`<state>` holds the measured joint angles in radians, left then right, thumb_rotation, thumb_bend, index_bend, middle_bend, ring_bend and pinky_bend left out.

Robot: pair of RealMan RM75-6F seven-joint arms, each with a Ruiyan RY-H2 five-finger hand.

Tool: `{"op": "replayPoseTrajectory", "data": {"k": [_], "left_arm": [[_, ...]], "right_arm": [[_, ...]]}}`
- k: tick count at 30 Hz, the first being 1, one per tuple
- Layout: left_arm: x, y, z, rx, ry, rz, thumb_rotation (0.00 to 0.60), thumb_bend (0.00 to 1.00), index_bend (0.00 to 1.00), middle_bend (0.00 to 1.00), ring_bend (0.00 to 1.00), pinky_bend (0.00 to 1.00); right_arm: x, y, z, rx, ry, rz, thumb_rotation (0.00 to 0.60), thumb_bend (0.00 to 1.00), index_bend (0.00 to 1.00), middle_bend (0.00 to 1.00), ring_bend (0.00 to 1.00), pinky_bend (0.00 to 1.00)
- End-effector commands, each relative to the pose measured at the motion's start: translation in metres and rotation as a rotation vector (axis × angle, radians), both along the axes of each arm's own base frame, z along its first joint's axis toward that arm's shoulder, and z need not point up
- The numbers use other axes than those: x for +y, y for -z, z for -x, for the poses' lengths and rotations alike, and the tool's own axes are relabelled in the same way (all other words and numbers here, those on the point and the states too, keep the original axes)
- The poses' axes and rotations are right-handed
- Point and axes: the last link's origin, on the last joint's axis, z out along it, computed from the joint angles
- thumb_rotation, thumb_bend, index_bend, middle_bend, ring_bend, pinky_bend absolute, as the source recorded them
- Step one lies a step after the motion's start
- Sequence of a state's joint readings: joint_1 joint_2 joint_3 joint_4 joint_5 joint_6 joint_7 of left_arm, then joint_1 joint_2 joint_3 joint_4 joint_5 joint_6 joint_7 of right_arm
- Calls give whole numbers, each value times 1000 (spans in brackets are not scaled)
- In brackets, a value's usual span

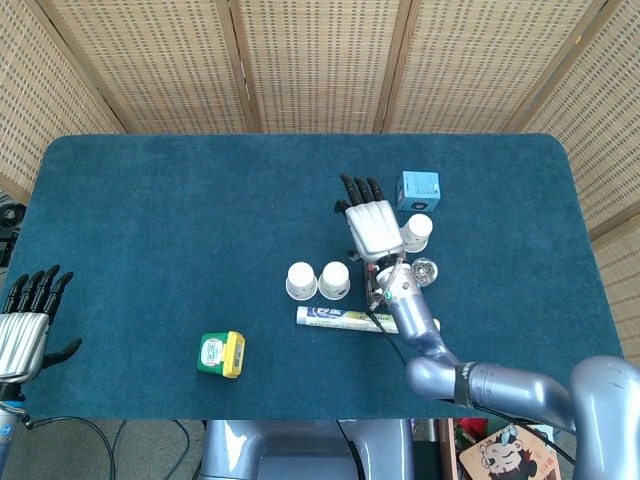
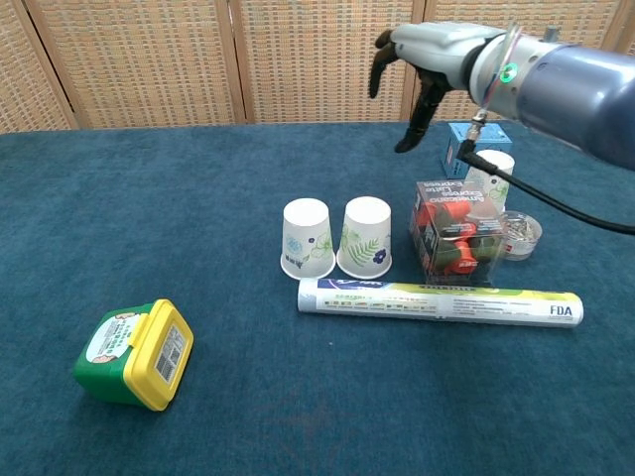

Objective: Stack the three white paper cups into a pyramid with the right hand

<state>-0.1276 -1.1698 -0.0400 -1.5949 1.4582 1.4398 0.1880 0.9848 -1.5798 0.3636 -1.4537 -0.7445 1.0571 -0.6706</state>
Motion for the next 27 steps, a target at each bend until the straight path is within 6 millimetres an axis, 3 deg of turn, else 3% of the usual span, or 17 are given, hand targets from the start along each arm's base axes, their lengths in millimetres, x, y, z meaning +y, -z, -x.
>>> {"op": "replayPoseTrajectory", "data": {"k": [1,5,13,27], "left_arm": [[0,1,-1,1,5,1,600,217,0,0,0,0],[-1,1,-3,3,9,1,600,217,0,0,0,0],[-1,3,-4,10,12,8,600,217,0,0,0,0],[-1,6,-5,25,17,7,600,217,0,0,0,0]], "right_arm": [[-7,-8,24,31,50,15,600,159,349,0,0,0],[-12,-16,46,53,99,32,600,159,350,0,0,0],[-17,-23,70,99,151,37,600,159,350,0,0,0],[-33,-13,93,115,190,34,600,159,349,0,0,0]]}}
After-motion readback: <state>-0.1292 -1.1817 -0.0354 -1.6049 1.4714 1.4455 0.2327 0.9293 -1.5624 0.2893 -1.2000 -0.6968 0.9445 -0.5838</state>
